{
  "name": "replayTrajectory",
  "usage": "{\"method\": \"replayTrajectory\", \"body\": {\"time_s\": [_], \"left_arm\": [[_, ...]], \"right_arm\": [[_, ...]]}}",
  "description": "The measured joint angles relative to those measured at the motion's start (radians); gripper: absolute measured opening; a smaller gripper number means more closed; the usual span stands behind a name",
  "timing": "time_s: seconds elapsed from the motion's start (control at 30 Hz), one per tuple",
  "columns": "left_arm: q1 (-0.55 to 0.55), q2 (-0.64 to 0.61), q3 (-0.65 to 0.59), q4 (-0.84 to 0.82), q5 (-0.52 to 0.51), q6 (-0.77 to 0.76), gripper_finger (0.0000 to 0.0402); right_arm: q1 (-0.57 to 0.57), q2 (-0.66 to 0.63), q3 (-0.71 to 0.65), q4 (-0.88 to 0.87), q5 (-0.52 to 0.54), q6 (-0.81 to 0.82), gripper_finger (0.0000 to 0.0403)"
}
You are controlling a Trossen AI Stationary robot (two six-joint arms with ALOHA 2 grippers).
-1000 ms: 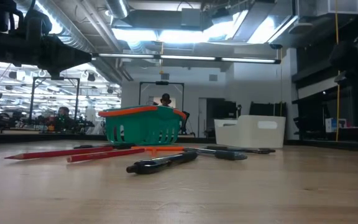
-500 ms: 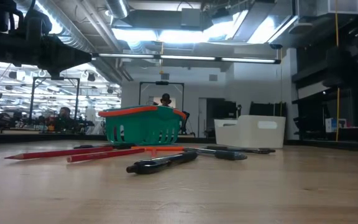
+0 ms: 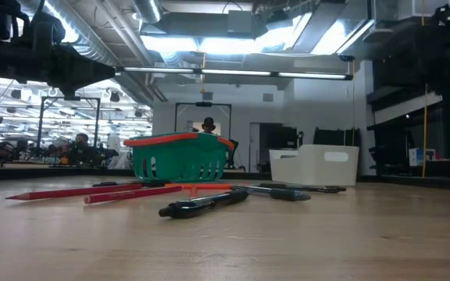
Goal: Sort pens & pencils
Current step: Put the black pen into the white bin
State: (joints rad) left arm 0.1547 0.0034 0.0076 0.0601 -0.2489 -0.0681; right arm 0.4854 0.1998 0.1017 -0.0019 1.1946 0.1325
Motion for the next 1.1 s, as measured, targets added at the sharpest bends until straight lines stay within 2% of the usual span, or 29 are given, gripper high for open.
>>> {"method": "replayTrajectory", "body": {"time_s": [0.1,0.17,0.33,0.67,0.93,1.1], "left_arm": [[0.000,0.000,0.000,0.001,0.000,-0.001,0.0041],[0.000,0.000,0.000,0.001,0.000,-0.006,0.0041],[0.000,0.000,0.000,0.002,0.000,-0.007,0.0041],[0.000,0.000,0.000,0.002,0.000,0.000,0.0041],[0.000,0.000,0.000,0.001,0.004,0.000,0.0041],[0.000,0.000,0.000,0.001,0.081,0.000,0.0041]], "right_arm": [[-0.038,0.021,-0.092,0.252,-0.119,-0.147,0.0048],[-0.071,0.029,-0.089,0.294,-0.177,-0.185,0.0048],[-0.137,0.051,-0.069,0.290,-0.389,-0.166,0.0048],[-0.208,0.117,-0.070,0.239,-0.655,-0.137,0.0048],[-0.225,0.126,-0.070,0.240,-0.929,-0.135,0.0048],[-0.225,0.126,-0.070,0.242,-1.054,-0.127,0.0048]]}}
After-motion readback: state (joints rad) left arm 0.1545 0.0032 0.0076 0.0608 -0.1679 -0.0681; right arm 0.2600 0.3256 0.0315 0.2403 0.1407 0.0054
